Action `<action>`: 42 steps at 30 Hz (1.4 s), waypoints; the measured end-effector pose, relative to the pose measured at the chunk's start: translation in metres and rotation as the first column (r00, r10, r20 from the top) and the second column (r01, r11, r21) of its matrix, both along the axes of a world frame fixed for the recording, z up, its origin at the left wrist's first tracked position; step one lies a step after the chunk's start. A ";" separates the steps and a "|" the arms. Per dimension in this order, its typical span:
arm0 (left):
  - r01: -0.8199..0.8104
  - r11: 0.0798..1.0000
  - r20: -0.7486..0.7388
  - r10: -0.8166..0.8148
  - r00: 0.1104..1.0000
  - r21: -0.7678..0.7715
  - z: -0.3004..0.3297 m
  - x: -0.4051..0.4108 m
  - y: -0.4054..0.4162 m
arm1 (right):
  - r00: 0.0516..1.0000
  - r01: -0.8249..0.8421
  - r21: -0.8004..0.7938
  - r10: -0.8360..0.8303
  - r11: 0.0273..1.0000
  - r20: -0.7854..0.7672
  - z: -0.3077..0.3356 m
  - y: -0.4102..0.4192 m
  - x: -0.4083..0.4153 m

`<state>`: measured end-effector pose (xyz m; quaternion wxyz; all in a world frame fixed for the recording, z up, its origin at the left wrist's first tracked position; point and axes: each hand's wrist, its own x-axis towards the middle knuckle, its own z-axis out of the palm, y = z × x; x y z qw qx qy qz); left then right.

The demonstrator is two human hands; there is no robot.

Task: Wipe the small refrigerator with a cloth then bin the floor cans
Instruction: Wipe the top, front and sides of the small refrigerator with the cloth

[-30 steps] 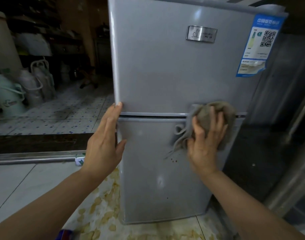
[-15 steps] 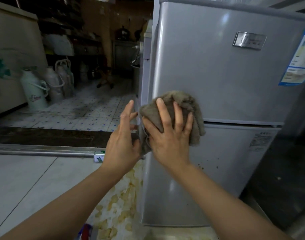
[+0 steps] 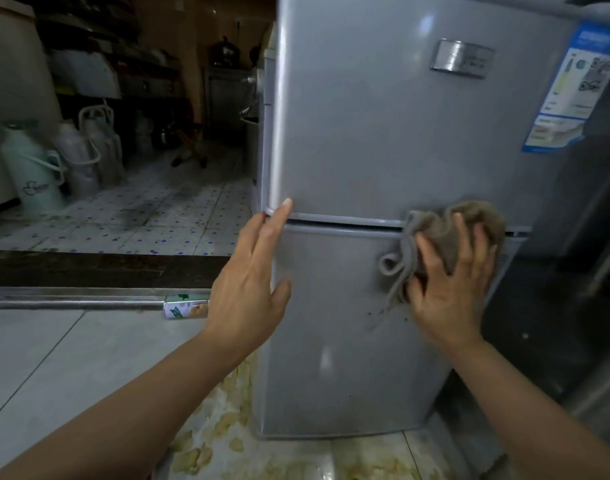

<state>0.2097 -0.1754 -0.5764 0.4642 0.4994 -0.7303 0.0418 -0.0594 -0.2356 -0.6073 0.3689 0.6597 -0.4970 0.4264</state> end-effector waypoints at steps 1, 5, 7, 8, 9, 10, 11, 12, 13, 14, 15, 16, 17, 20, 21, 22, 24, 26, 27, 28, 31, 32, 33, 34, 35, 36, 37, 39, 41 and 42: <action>-0.015 1.000 -0.002 0.015 1.000 -0.001 -0.001 -0.006 0.000 | 0.996 0.028 0.028 -0.030 0.999 0.084 -0.003 0.002 -0.014; -0.066 0.998 -0.075 0.067 0.995 0.023 -0.008 -0.030 -0.004 | 0.895 -0.061 0.112 0.005 0.992 0.446 0.002 0.004 -0.037; -0.111 0.993 -0.097 0.113 0.989 0.030 -0.009 -0.040 -0.007 | 0.852 -0.075 0.069 0.028 0.995 0.523 0.017 -0.003 -0.034; -0.144 0.989 -0.098 0.145 0.984 0.026 -0.009 -0.044 -0.009 | 0.835 -0.061 0.045 0.027 0.997 0.550 0.024 -0.006 -0.031; -0.172 0.985 -0.095 0.173 0.980 0.019 -0.010 -0.048 -0.011 | 0.818 -0.053 0.025 0.029 0.998 0.575 0.028 -0.008 -0.028; -0.193 0.981 -0.094 0.193 0.977 0.012 -0.011 -0.051 -0.012 | 0.806 -0.053 0.006 0.039 0.999 0.591 0.028 -0.010 -0.026; -0.207 0.978 -0.094 0.207 0.974 0.008 -0.012 -0.053 -0.013 | 0.800 -0.049 -0.005 0.042 0.999 0.598 0.026 -0.012 -0.025; -0.216 0.976 -0.098 0.216 0.972 0.007 -0.013 -0.054 -0.015 | 0.794 -0.047 -0.009 0.042 0.999 0.606 0.021 -0.013 -0.025; -0.221 0.975 -0.103 0.221 0.970 0.011 -0.014 -0.055 -0.016 | 0.782 -0.051 -0.002 0.041 0.999 0.622 0.012 -0.014 -0.026; -0.224 0.975 -0.109 0.224 0.968 0.017 -0.015 -0.055 -0.016 | 0.765 -0.060 0.013 0.038 0.998 0.642 0.000 -0.014 -0.026; -0.225 0.974 -0.115 0.226 0.967 0.021 -0.016 -0.055 -0.016 | 0.757 -0.062 0.055 0.011 0.997 0.653 -0.016 -0.014 -0.027; -0.224 0.974 -0.115 0.226 0.967 0.023 -0.016 -0.054 -0.015 | 0.765 -0.054 0.133 -0.045 0.990 0.642 -0.035 -0.011 -0.027; -0.221 0.975 -0.109 0.222 0.969 0.023 -0.015 -0.054 -0.014 | 0.781 -0.044 0.239 -0.116 0.970 0.614 -0.056 -0.007 -0.027; -0.203 0.979 -0.089 0.205 0.975 0.026 -0.013 -0.053 -0.012 | 0.815 -0.110 0.411 -0.154 0.905 0.558 -0.106 0.012 -0.024; -0.198 0.980 -0.090 0.199 0.976 0.027 -0.013 -0.052 -0.012 | 0.834 -0.109 0.434 -0.155 0.894 0.529 -0.111 0.017 -0.024; -0.189 0.982 -0.092 0.191 0.977 0.029 -0.014 -0.051 -0.013 | 0.858 -0.093 0.448 -0.157 0.889 0.489 -0.109 0.019 -0.025; -0.164 0.986 -0.101 0.167 0.981 0.034 -0.020 -0.047 -0.011 | 0.857 -0.128 0.402 -0.103 0.907 0.505 -0.090 0.018 -0.025; -0.140 0.989 -0.103 0.144 0.984 0.042 -0.029 -0.043 -0.008 | 0.821 -0.138 0.315 -0.069 0.939 0.566 -0.056 0.009 -0.022; -0.139 0.989 -0.098 0.143 0.985 0.046 -0.033 -0.042 -0.007 | 0.815 -0.097 0.241 -0.062 0.966 0.577 -0.040 0.003 -0.021; -0.147 0.988 -0.091 0.151 0.984 0.044 -0.038 -0.042 -0.006 | 0.810 -0.049 0.159 -0.054 0.986 0.584 -0.027 -0.003 -0.018; -0.194 0.981 -0.102 0.196 0.975 0.024 -0.046 -0.042 -0.007 | 0.820 0.023 0.045 -0.044 0.999 0.570 -0.020 -0.010 -0.005; -0.207 0.978 -0.105 0.208 0.973 0.020 -0.047 -0.042 -0.008 | 0.852 0.036 0.054 -0.059 0.998 0.520 -0.032 -0.009 -0.001; -0.215 0.976 -0.099 0.216 0.971 0.017 -0.048 -0.042 -0.009 | 0.891 0.037 0.083 -0.070 0.996 0.449 -0.051 -0.005 0.003; -0.218 0.976 -0.091 0.219 0.971 0.019 -0.048 -0.041 -0.010 | 0.930 0.025 0.129 -0.071 0.991 0.361 -0.072 0.002 0.008; -0.220 0.975 -0.085 0.220 0.972 0.018 -0.049 -0.040 -0.009 | 0.964 0.007 0.182 -0.055 0.983 0.259 -0.093 0.009 0.013; -0.221 0.975 -0.077 0.221 0.972 0.013 -0.049 -0.039 -0.008 | 0.986 -0.003 0.218 -0.033 0.976 0.162 -0.113 0.014 0.017; -0.222 0.975 -0.070 0.222 0.972 0.012 -0.048 -0.038 -0.008 | 0.996 0.002 0.233 -0.022 0.972 0.083 -0.126 0.018 0.020; -0.226 0.974 -0.064 0.228 0.972 0.033 -0.048 -0.039 -0.008 | 0.999 0.015 0.227 -0.021 0.974 0.025 -0.136 0.022 0.020; -0.223 0.974 -0.070 0.225 0.972 0.031 -0.050 -0.038 -0.007 | 1.000 -0.005 0.188 0.003 0.982 0.008 -0.119 0.021 0.021; -0.217 0.976 -0.068 0.218 0.974 0.023 -0.050 -0.037 -0.007 | 1.000 -0.028 0.147 0.027 0.989 0.004 -0.101 0.017 0.023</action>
